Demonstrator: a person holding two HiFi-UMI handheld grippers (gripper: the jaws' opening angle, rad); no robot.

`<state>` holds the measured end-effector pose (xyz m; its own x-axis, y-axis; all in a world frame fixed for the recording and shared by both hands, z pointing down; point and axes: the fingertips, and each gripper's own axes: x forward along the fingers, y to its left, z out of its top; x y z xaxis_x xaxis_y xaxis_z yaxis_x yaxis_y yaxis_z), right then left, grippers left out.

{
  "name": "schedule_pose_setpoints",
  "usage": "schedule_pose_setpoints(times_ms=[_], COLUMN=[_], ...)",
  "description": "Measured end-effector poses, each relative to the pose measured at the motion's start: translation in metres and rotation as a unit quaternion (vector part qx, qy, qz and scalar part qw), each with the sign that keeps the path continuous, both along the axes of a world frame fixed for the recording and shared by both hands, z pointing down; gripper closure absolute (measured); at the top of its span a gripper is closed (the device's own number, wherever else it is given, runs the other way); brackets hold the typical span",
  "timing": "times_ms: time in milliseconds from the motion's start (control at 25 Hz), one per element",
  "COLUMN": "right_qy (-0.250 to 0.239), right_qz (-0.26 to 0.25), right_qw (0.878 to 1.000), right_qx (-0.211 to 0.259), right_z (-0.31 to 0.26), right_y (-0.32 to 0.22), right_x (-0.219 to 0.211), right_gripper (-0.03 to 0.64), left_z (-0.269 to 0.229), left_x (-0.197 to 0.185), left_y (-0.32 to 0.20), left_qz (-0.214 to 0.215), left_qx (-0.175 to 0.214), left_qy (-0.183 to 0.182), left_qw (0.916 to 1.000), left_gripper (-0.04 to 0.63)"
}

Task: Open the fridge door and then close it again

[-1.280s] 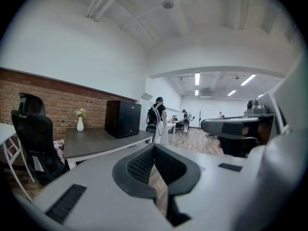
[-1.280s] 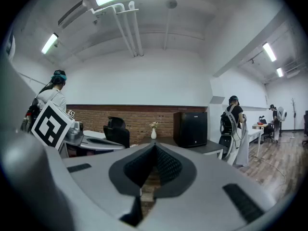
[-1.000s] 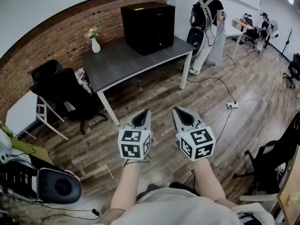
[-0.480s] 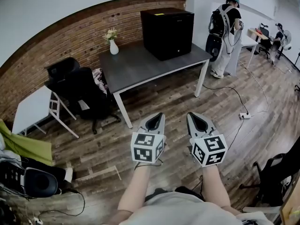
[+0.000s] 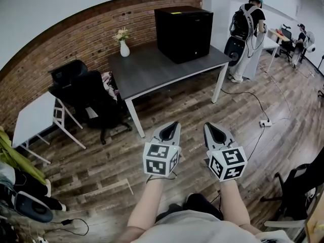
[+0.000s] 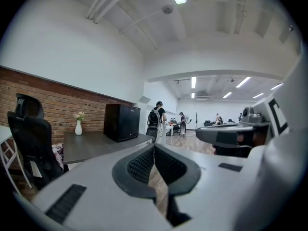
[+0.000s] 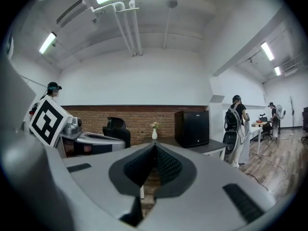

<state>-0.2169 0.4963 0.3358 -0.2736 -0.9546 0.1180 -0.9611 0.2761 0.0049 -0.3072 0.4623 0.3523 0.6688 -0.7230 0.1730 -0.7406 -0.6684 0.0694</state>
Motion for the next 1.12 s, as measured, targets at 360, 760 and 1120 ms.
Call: schedule_pose_setpoints(times_ms=[360,760,1120], right_qy=[-0.009,-0.006,0.010], right_qz=[0.001,-0.031,-0.063], right_qw=[1.000,0.999,0.997], right_qx=[0.001,0.022,0.035], right_z=[0.007,-0.008,-0.021], right_y=[-0.043,-0.147,-0.222], right_x=[0.019,0.073,0.118], right_gripper=[0.618,0.618,0.618], left_z=[0.005,-0.002,-0.018], left_x=[0.007,0.063,0.113], left_y=[-0.040,-0.135,-0.211], left_qz=[-0.011,-0.035,-0.065], left_qx=[0.000,0.010,0.019], left_qy=[-0.005,-0.001,0.014], left_qw=[0.9999,0.9993,0.9976], left_gripper=[0.589,0.589,0.588])
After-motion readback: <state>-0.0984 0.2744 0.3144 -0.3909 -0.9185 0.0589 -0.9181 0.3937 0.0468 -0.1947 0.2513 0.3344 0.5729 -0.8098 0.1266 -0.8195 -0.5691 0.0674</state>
